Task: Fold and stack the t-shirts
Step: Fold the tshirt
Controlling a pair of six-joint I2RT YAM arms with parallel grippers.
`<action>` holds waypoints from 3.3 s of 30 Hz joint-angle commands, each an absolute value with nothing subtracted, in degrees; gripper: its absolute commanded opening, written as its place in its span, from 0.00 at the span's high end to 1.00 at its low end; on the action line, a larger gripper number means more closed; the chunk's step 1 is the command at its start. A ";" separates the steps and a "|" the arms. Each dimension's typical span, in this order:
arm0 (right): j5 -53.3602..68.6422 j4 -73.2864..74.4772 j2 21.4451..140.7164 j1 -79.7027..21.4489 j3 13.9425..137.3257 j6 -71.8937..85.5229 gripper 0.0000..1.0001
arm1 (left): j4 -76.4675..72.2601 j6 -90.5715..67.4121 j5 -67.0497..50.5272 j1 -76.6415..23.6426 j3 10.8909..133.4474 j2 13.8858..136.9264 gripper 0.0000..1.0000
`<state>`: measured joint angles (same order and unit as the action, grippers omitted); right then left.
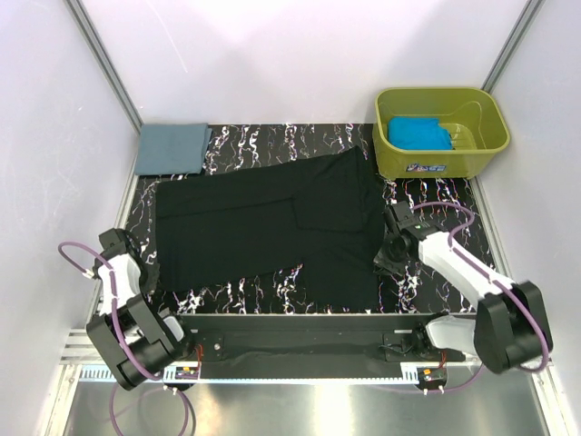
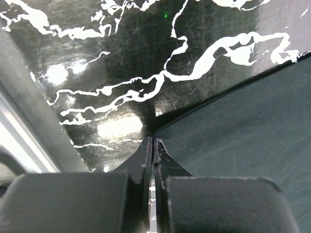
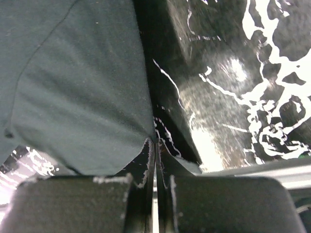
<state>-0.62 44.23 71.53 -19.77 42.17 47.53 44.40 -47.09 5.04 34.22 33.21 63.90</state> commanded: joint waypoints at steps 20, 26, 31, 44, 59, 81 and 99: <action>-1.76 49.14 88.76 -17.67 76.60 30.15 1.00 | 45.35 -43.51 1.93 32.96 51.49 73.29 1.00; 1.67 47.55 99.83 -17.49 90.60 24.70 1.00 | 43.07 -43.59 1.59 32.78 54.14 81.82 1.00; 3.68 48.43 107.92 -15.65 99.39 24.26 1.00 | 42.19 -44.47 1.84 31.29 58.35 87.88 1.00; 5.89 49.39 117.24 -12.39 110.47 23.73 1.00 | 42.27 -45.79 1.49 27.25 69.60 97.02 1.00; 6.42 49.57 121.02 -11.08 112.32 23.38 1.00 | 42.54 -47.98 -1.49 26.72 79.89 106.43 1.00; 3.25 49.31 124.63 -11.07 115.22 22.68 1.00 | 42.71 -49.04 -0.26 25.93 85.16 111.88 1.00; -4.82 49.73 129.30 -11.69 123.05 20.66 0.54 | 43.06 -38.60 10.71 22.94 87.89 109.26 0.49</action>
